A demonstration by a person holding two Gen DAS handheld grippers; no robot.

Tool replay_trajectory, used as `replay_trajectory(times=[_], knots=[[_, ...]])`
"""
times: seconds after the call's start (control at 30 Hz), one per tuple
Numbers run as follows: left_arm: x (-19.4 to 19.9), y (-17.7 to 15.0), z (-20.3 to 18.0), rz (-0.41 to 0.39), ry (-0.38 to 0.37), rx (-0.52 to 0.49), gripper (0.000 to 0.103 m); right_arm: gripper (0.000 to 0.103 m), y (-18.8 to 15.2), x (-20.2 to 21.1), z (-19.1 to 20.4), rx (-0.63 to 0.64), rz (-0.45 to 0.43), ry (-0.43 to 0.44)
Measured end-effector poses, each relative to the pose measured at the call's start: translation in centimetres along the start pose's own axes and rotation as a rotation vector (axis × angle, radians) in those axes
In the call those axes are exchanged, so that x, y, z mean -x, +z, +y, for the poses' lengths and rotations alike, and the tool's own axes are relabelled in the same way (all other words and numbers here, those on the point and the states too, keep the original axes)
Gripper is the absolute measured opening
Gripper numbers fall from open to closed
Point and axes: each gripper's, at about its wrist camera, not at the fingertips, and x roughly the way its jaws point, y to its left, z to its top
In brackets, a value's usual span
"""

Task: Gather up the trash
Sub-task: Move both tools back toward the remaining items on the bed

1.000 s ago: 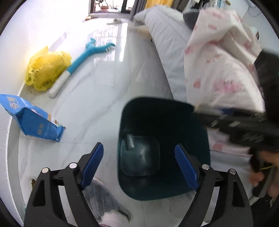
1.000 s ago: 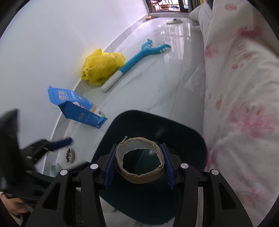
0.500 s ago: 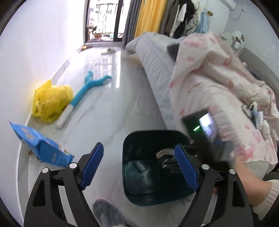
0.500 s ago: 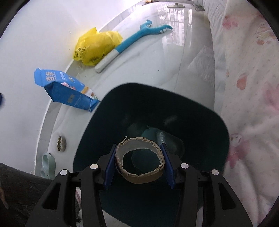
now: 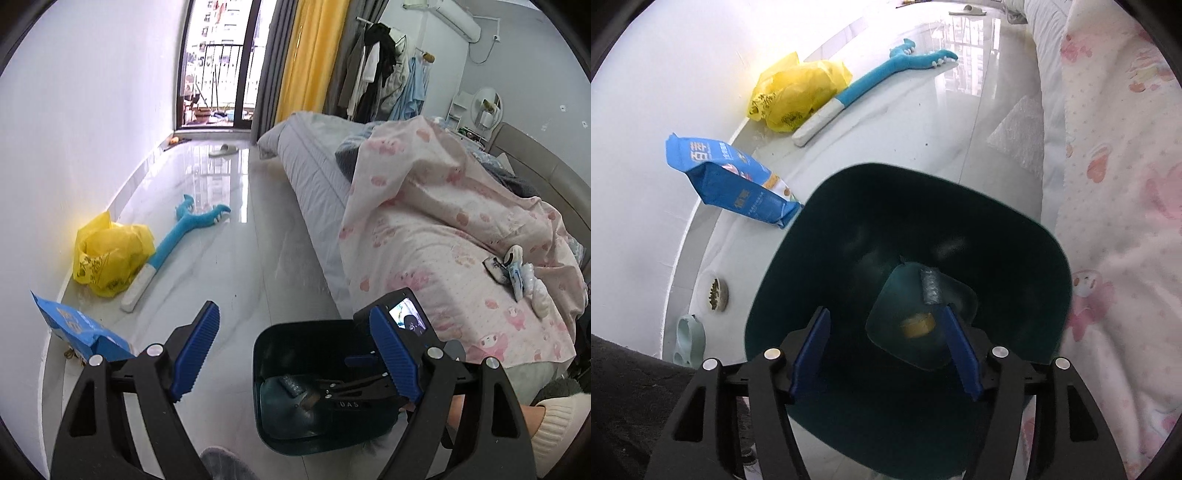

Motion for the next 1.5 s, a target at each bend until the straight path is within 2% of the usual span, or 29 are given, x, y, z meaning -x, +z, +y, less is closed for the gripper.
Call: replay_trajectory(times=[0.27, 0.47, 0.53, 0.93, 1.23, 1.33, 1.5], knots=[[1.1, 1.3, -1.4, -0.04, -0.016, -0.004, 0.085, 0.068, -0.2, 4.7, 0.8, 0.033, -0.118, 0.043], [1.6, 2.1, -3.0, -0.069, -0.028, -0.011, 0.086, 0.069, -0.8, 9.3, 1.0, 0.108, -0.233, 0.016], [1.7, 2.4, -3.8, -0.08, -0.035, -0.012, 0.086, 0.077, -1.0, 11.1, 0.7, 0.129, -0.281, 0.0], [1.0, 3.9, -9.2, -0.108, -0.084, -0.052, 0.086, 0.082, -4.4, 19.5, -4.4, 0.138, -0.503, -0.076], [-0.9, 3.8, -14.2, -0.081, -0.146, -0.082, 0.086, 0.082, -7.6, 23.1, -9.1, 0.107, -0.562, -0.14], [-1.6, 3.6, -16.0, -0.069, -0.172, -0.092, 0.086, 0.087, -9.2, 24.2, -10.8, 0.087, -0.579, -0.153], [-3.0, 3.1, -19.2, -0.044, -0.203, -0.118, 0.086, 0.087, -10.9, 25.8, -13.5, 0.055, -0.602, -0.17]])
